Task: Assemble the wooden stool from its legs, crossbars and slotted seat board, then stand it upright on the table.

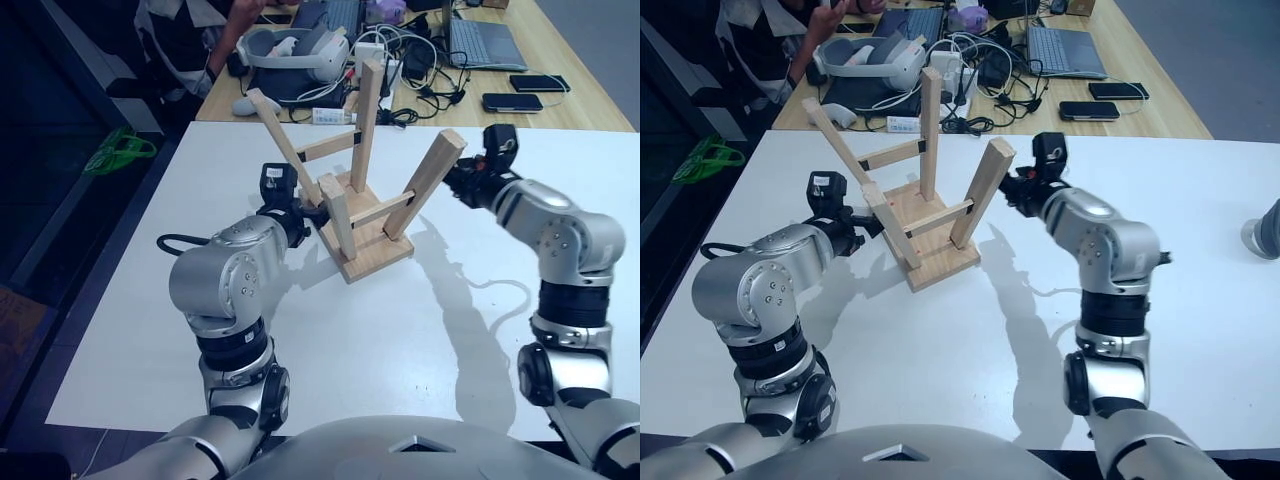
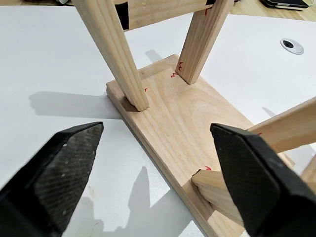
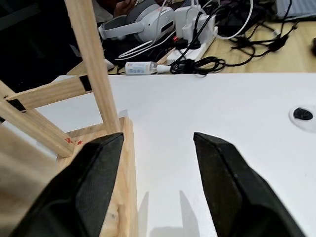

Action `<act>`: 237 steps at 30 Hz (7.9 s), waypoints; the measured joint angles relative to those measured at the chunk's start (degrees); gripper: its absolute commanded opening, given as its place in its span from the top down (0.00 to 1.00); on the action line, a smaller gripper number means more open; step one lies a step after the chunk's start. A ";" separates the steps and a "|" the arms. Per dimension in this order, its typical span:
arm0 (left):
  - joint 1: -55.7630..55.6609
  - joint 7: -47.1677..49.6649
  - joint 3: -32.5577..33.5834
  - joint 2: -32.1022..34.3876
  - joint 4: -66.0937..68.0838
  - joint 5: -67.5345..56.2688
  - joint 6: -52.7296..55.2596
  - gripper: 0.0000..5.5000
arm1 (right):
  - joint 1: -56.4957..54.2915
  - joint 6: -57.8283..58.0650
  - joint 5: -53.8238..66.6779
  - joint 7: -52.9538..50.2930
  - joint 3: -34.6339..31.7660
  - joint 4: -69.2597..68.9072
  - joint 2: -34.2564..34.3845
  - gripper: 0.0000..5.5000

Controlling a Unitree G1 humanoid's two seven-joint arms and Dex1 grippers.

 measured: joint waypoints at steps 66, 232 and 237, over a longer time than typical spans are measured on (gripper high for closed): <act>-5.56 6.40 1.70 -6.00 11.04 1.80 -18.61 0.26 | -3.31 -23.16 -8.22 20.41 8.74 25.56 0.86 0.51; 8.03 4.87 -2.08 -1.98 5.46 -5.45 -46.07 0.26 | -8.50 -45.47 -16.36 37.47 17.28 45.33 10.97 0.55; 16.25 2.04 -4.66 1.64 8.07 -1.96 -48.67 0.26 | -8.71 -44.33 -15.71 38.35 15.66 45.53 12.48 0.70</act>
